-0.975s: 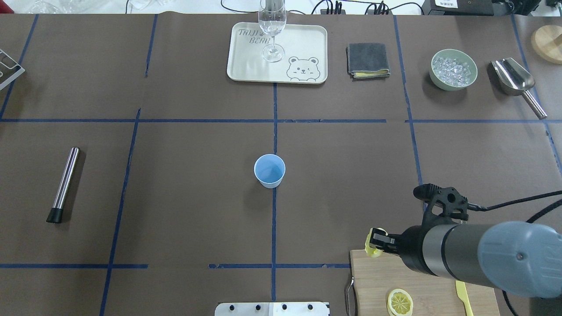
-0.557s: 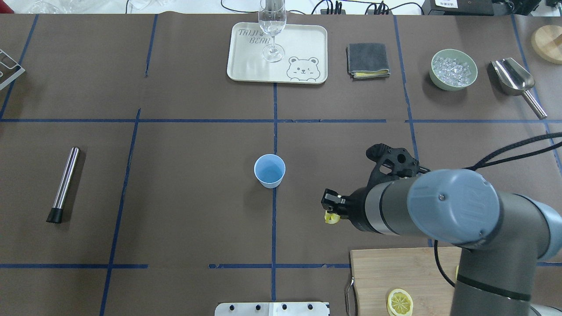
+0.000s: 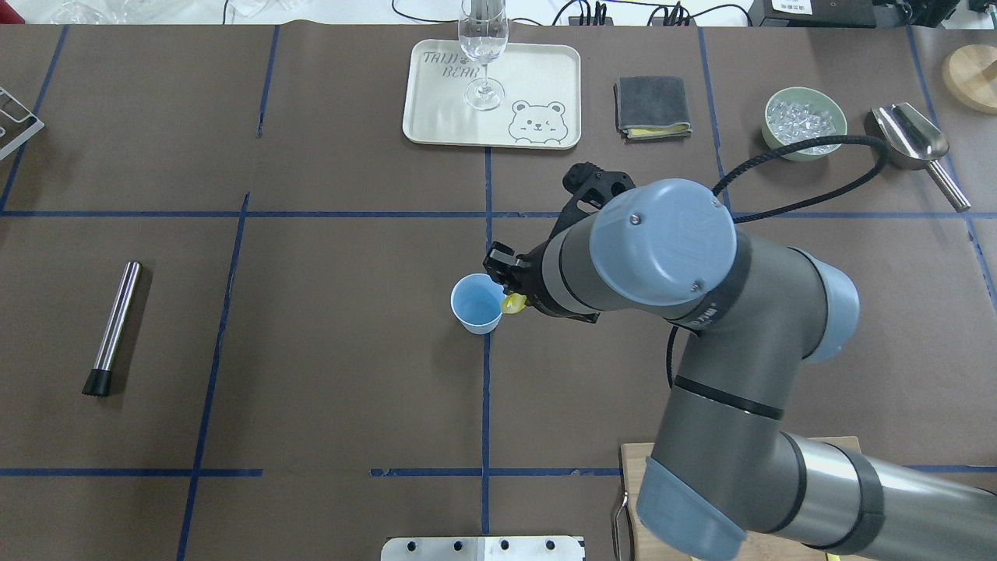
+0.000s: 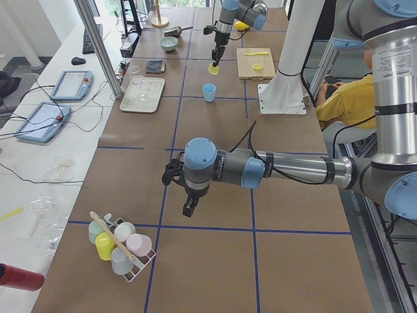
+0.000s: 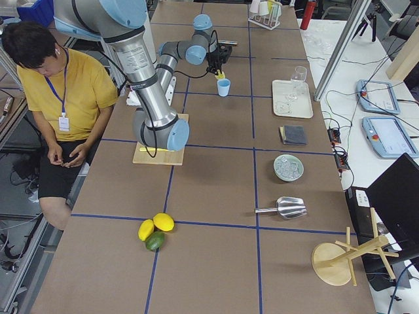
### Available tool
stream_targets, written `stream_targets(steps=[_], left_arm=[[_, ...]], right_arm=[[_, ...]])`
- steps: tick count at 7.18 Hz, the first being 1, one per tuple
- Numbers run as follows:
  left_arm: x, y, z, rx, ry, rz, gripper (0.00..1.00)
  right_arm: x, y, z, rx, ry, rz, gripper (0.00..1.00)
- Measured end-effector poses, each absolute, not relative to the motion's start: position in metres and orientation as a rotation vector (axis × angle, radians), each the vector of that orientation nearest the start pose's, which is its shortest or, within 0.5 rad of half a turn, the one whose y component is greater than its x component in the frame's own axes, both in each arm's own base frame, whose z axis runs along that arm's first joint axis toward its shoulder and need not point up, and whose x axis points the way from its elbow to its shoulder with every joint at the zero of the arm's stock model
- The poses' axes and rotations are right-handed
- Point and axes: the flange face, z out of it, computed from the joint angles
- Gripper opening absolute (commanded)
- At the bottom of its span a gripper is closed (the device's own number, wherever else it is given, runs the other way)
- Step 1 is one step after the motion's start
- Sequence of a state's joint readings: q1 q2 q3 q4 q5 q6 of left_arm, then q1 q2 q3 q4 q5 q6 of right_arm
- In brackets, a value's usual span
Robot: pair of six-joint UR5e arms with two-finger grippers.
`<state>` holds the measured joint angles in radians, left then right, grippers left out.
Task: Squeeze lemon into cup
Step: 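Carry the lemon slice with the right gripper over the blue cup, then lower the lemon slice into the blue cup and open the right gripper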
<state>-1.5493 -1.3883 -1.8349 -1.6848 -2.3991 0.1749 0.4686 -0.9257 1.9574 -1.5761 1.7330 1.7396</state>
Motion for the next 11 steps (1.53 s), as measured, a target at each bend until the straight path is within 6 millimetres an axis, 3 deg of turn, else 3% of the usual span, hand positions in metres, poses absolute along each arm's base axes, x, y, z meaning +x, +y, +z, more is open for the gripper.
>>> stream_targets(steps=[3,8,9,11], left_arm=[[-0.051,-0.426,0.594,0.249,0.811,0.266,1.0],[-0.053,-0.426,0.591,0.258,0.81,0.265,1.0],[-0.053,-0.426,0.591,0.258,0.81,0.265,1.0],[-0.053,-0.426,0.591,0.259,0.81,0.265,1.0]], right_arm=[[-0.513,-0.393,0.126,-0.001,-1.016,0.509,0.34],[-0.553,-0.399,0.136,-0.013,-0.998,0.493,0.37],[-0.558,-0.394,0.14,-0.018,-0.99,0.484,0.39],[-0.563,-0.389,0.145,-0.022,-0.981,0.476,0.6]])
